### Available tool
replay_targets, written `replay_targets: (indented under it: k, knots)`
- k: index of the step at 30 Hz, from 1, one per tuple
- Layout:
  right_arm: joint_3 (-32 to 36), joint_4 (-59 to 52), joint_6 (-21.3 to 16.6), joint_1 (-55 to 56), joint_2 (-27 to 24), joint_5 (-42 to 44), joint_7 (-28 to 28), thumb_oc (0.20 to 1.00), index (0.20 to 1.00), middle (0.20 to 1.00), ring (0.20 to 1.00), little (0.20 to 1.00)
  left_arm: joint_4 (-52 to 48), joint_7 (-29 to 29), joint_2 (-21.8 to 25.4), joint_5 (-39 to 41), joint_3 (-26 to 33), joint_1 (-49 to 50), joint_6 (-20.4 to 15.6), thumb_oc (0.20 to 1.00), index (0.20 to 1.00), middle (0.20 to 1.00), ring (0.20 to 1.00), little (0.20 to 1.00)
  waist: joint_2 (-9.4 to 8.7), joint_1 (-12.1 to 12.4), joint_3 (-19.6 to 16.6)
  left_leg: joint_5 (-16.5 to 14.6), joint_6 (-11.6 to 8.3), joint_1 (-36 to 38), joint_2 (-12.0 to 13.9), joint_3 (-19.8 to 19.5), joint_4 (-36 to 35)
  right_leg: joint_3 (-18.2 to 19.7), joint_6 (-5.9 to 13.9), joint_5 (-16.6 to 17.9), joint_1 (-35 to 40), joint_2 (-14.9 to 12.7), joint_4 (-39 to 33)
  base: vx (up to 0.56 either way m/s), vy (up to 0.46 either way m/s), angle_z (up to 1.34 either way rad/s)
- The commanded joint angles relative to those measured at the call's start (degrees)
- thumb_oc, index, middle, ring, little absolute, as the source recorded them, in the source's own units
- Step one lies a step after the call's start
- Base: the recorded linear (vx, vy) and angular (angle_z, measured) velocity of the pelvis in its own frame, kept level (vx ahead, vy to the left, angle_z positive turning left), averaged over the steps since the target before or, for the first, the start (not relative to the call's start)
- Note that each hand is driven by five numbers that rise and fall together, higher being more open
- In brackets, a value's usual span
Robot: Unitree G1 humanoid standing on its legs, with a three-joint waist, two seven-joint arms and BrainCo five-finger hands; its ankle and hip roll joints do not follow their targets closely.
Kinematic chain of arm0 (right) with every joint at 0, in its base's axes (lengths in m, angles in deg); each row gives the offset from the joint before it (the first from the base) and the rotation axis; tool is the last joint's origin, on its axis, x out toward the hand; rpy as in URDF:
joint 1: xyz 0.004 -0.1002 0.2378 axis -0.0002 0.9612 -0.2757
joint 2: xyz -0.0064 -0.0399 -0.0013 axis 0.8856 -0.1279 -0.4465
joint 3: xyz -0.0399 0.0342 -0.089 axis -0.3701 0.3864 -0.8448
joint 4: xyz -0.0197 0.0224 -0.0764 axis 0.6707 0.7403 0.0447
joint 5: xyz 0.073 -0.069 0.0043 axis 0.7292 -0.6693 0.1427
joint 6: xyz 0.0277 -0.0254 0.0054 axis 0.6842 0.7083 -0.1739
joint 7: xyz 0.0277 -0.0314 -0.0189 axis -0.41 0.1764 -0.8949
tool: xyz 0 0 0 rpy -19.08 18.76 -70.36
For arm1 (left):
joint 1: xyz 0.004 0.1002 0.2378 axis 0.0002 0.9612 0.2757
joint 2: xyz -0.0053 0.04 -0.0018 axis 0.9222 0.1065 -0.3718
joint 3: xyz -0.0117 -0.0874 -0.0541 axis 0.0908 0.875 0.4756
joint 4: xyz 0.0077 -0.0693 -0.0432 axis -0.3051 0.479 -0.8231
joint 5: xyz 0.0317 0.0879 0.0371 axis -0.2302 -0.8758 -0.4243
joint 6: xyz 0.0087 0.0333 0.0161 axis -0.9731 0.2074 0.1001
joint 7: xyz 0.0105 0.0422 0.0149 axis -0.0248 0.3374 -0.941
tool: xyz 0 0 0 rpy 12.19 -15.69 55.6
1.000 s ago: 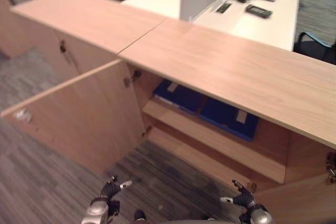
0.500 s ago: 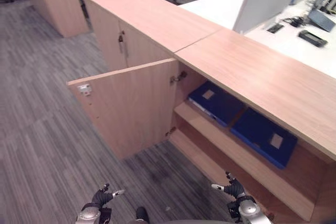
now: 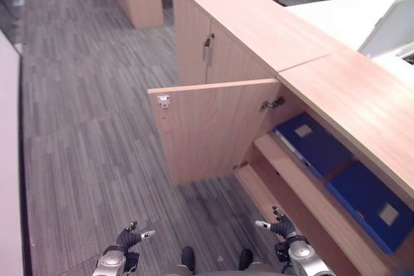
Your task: Put the empty folder in the office cabinet
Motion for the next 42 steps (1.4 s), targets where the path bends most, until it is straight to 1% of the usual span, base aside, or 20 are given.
replay_targets:
  k: [1,7,13,19,20,27,28,29,32,33,34,35,37,38,42]
  knots:
    - [1.6,-0.5,-1.5,-2.6,-2.1,1.2,0.9,1.000,1.000,1.000,1.000,1.000,-1.7,0.1,0.2,0.6,0.9,-3.5,-1.9,1.000,1.000,1.000,1.000,1.000,1.81,0.9,1.5,-5.0,-6.77,4.1,5.2,1.4,0.7,0.1,2.26,-2.2,2.7,-0.1,3.2,0.03,-0.014,0.15]
    - [2.3,-0.4,-1.5,-1.3,-3.2,1.2,0.5,1.000,1.000,1.000,1.000,1.000,-4.0,0.4,-0.7,-0.5,-0.1,-2.0,-2.0,1.000,1.000,1.000,1.000,1.000,1.95,1.5,0.6,-5.4,-7.17,4.9,5.2,0.4,0.7,-1.1,2.04,-2.1,5.4,-0.5,0.2,0.05,-0.019,-0.02]
    - [2.7,-0.1,-1.2,-0.3,-4.1,0.6,0.2,1.000,1.000,1.000,1.000,1.000,-7.8,0.4,-0.7,1.0,0.5,-1.3,-2.3,1.000,1.000,1.000,1.000,1.000,2.14,1.8,0.3,-5.5,-7.59,5.5,5.5,-0.1,0.7,-2.0,1.88,-2.0,7.1,-0.4,-1.6,0.04,-0.036,0.03]
    - [3.0,-0.6,-1.2,0.2,-4.5,0.4,0.1,1.000,1.000,1.000,1.000,1.000,-9.3,0.2,-0.6,2.1,0.9,-1.8,-2.7,1.000,1.000,1.000,1.000,1.000,2.41,1.7,0.0,-5.6,-7.84,6.2,5.8,0.0,0.7,-2.3,1.89,-2.1,7.9,-0.4,-2.1,0.01,-0.006,0.00]
    - [3.1,-1.2,-1.2,0.5,-4.8,0.2,0.0,1.000,1.000,1.000,1.000,1.000,-11.1,-0.4,0.1,3.4,1.6,-2.9,-3.2,1.000,1.000,1.000,1.000,1.000,2.52,1.3,-0.4,-5.8,-7.92,6.6,5.9,0.2,0.7,-2.2,1.87,-2.1,8.2,-0.5,-2.1,0.03,-0.004,-0.02]
    - [2.6,-1.7,-1.3,1.0,-4.7,-0.1,-0.4,1.000,1.000,1.000,1.000,1.000,-12.2,-1.5,2.4,6.1,3.1,-7.1,-4.0,1.000,1.000,1.000,1.000,1.000,2.77,0.4,-1.1,-6.1,-8.03,7.6,6.1,1.1,0.7,-1.7,2.00,-2.1,8.7,-0.6,-2.3,0.02,0.015,-0.05]
    - [1.9,-1.8,-1.5,1.3,-4.9,-0.3,-0.6,1.000,1.000,1.000,1.000,1.000,-11.8,-2.2,5.1,8.9,4.3,-11.1,-4.2,1.000,1.000,1.000,1.000,1.000,2.99,-0.4,-1.5,-6.2,-8.09,8.1,6.1,1.9,0.7,-1.4,2.17,-1.9,8.6,-0.6,-2.2,0.02,0.033,-0.19]
    - [2.0,-1.9,-1.5,1.3,-4.8,-0.3,-0.6,1.000,1.000,1.000,1.000,1.000,-11.7,-2.1,5.2,8.9,4.3,-11.1,-4.3,1.000,1.000,1.000,1.000,1.000,2.96,-0.4,-1.4,-6.2,-8.08,8.1,6.1,2.0,0.7,-1.4,2.17,-1.9,8.6,-0.6,-2.2,0.03,0.044,-0.21]
    - [0.9,-2.8,-1.7,1.8,-5.1,-0.4,-1.0,1.000,1.000,1.000,1.000,1.000,-10.4,-2.5,10.1,11.7,5.4,-17.0,-4.6,1.000,1.000,1.000,1.000,1.000,3.04,-1.4,-1.6,-6.5,-8.10,8.5,6.0,2.8,0.7,-0.6,2.48,-1.6,8.3,-0.8,-1.9,0.01,0.032,-0.20]
    - [0.3,-2.5,-2.0,2.3,-5.4,-0.2,-1.6,1.000,1.000,1.000,1.000,1.000,-8.7,-2.2,14.2,12.5,5.5,-21.4,-4.8,1.000,1.000,1.000,1.000,1.000,3.04,-2.2,-1.9,-6.7,-8.10,8.6,5.9,3.4,0.7,-0.1,2.84,-1.2,7.9,-1.0,-1.4,0.00,0.037,-0.28]
    - [0.3,-2.5,-2.0,2.2,-5.4,-0.2,-1.6,1.000,1.000,1.000,1.000,1.000,-8.6,-2.1,14.3,12.5,5.4,-21.5,-4.8,1.000,1.000,1.000,1.000,1.000,2.99,-2.2,-1.9,-6.7,-8.09,8.6,5.9,3.4,0.7,-0.1,2.84,-1.2,7.9,-1.0,-1.4,0.00,0.041,-0.19]
    - [-0.1,-2.5,-2.0,2.3,-5.4,0.0,-2.1,1.000,1.000,1.000,1.000,1.000,-8.0,-2.0,16.4,12.4,4.6,-24.5,-4.8,1.000,1.000,1.000,1.000,1.000,2.98,-2.8,-1.9,-6.8,-8.05,8.6,5.8,3.7,0.7,0.4,3.11,-0.9,7.4,-1.2,-1.2,0.00,0.013,-0.09]
    - [-0.1,-2.5,-2.0,2.3,-5.4,0.0,-2.1,1.000,1.000,1.000,1.000,1.000,-7.9,-1.9,16.5,12.4,4.5,-24.7,-4.8,1.000,1.000,1.000,1.000,1.000,2.92,-2.7,-1.8,-6.8,-8.04,8.6,5.8,3.8,0.7,0.4,3.12,-0.9,7.4,-1.2,-1.1,0.00,0.013,-0.11]
    - [-0.5,-2.2,-2.0,2.3,-5.3,0.3,-2.5,1.000,1.000,1.000,1.000,1.000,-7.1,-1.9,18.3,11.1,2.9,-27.6,-5.0,1.000,1.000,1.000,1.000,1.000,2.80,-3.1,-1.8,-6.8,-7.96,8.6,5.7,4.2,0.7,0.8,3.41,-0.6,6.8,-1.4,-0.9,-0.02,0.022,-0.13]
    - [-0.8,-0.8,-2.0,2.0,-4.9,0.9,-3.1,1.000,1.000,1.000,1.000,1.000,-5.7,-1.2,19.8,10.9,1.1,-31.6,-4.9,1.000,1.000,1.000,1.000,1.000,2.65,-3.9,-1.7,-6.9,-7.72,8.5,5.4,4.9,0.7,1.7,3.93,-0.2,5.8,-1.8,-0.3,-0.01,0.034,-0.12]
